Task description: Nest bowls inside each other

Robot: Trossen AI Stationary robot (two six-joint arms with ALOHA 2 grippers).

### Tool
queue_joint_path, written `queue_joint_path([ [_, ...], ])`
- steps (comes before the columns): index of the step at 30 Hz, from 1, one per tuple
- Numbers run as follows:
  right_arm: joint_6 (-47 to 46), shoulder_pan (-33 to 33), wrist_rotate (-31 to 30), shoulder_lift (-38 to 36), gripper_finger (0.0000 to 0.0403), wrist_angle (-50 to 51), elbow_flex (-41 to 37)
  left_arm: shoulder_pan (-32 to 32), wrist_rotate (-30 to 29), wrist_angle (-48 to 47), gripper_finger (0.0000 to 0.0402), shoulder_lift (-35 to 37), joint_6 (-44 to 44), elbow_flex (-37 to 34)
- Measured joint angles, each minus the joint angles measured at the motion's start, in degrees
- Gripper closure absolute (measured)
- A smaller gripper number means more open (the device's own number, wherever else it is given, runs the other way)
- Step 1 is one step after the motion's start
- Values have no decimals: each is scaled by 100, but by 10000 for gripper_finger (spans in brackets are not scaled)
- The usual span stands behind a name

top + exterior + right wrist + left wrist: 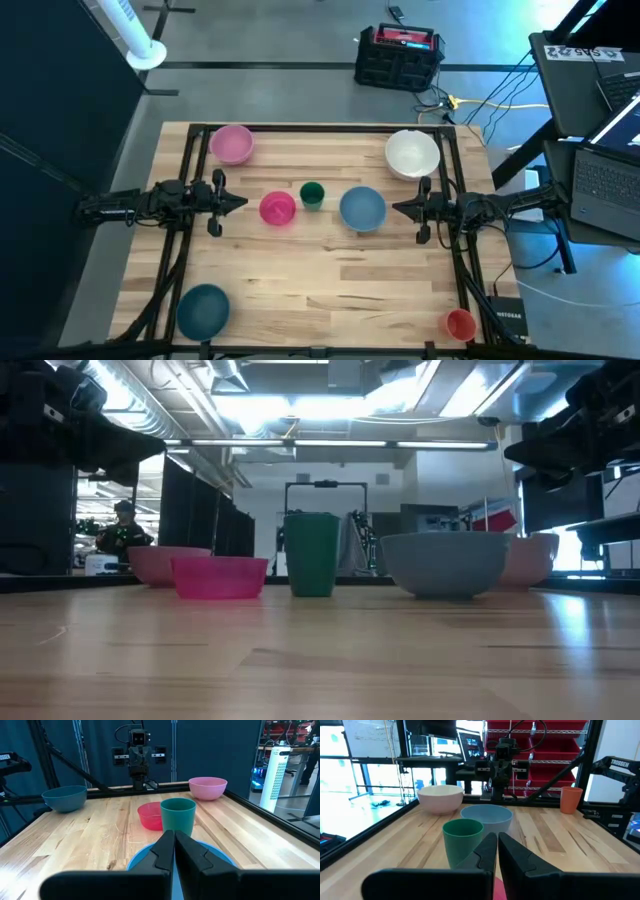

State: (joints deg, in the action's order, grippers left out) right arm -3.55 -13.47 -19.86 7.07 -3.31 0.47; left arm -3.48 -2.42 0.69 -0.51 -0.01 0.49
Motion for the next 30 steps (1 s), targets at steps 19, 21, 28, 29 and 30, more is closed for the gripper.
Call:
queue_joint_path([
  [19, -2, 2, 0, 0, 402, 0, 0, 1, 0, 0, 402, 0, 0, 0],
  [21, -2, 0, 0, 0, 402, -2, -2, 1, 0, 0, 402, 0, 0, 0],
  [28, -2, 0, -2, -2, 402, -2, 0, 0, 0, 0, 402, 0, 2, 0],
  [29, -2, 2, -2, -2, 402, -2, 0, 1, 0, 0, 402, -2, 1, 0],
  [30, -172, 2, -96, -2, 402, -61, 0, -4, -3, 8, 402, -1, 26, 0],
])
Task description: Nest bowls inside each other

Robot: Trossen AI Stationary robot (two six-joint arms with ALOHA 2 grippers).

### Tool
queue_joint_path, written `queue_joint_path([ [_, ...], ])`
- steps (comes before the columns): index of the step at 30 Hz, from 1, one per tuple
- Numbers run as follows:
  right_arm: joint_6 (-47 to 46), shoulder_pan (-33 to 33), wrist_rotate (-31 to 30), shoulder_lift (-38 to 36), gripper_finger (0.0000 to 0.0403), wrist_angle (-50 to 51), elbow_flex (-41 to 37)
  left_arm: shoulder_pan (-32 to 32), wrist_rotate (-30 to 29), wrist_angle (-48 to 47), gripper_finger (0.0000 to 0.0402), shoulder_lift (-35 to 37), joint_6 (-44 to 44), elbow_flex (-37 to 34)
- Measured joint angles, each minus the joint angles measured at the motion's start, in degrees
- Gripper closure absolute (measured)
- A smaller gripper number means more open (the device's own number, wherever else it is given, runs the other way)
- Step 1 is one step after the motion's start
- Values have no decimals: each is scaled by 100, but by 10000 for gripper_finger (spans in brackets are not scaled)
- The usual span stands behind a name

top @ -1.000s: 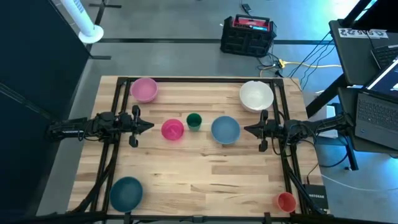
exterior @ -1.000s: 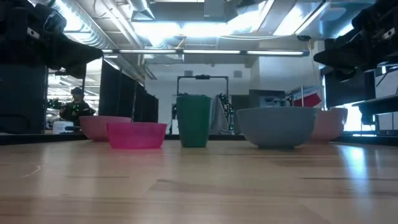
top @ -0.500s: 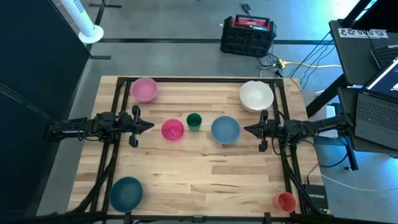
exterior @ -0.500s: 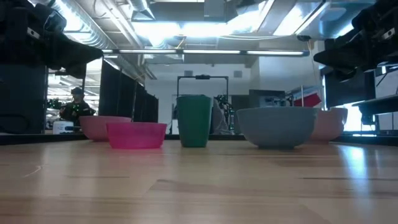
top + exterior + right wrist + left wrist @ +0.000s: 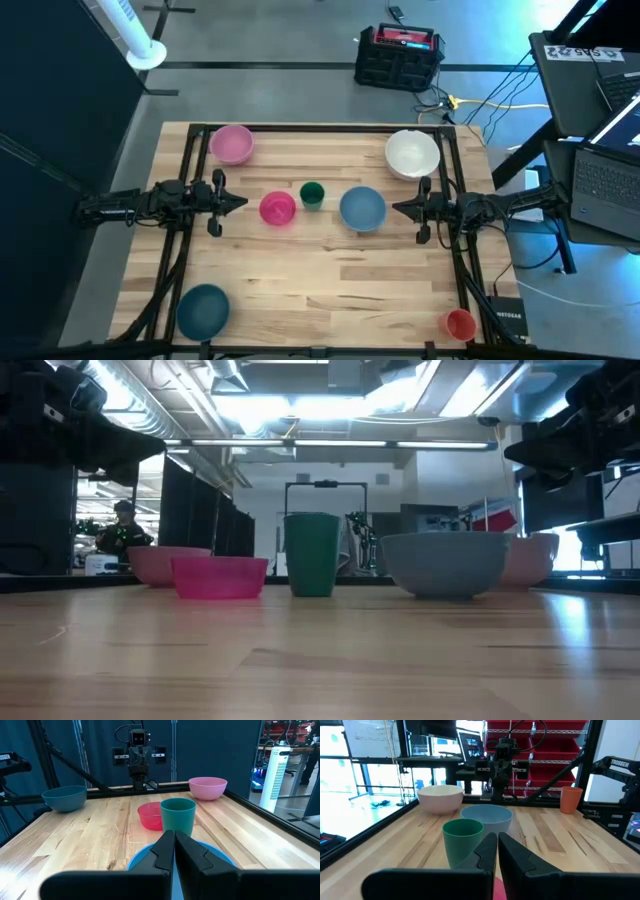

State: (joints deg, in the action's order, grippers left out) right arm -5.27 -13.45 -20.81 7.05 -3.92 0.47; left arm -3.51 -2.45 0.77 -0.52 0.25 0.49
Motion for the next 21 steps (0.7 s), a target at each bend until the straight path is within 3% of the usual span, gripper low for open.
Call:
queue_joint_path([
  [12, -2426, 4, -1318, 0, 402, -842, 7, -260, -176, 139, 402, 0, 1540, 2],
  [17, -2306, 145, -1257, 203, 402, -943, 664, -481, -182, 56, 402, -1, 2041, 7],
  [21, -1434, 441, -1207, 926, 402, -353, 1831, -631, -176, -26, 402, -25, 2125, 20],
])
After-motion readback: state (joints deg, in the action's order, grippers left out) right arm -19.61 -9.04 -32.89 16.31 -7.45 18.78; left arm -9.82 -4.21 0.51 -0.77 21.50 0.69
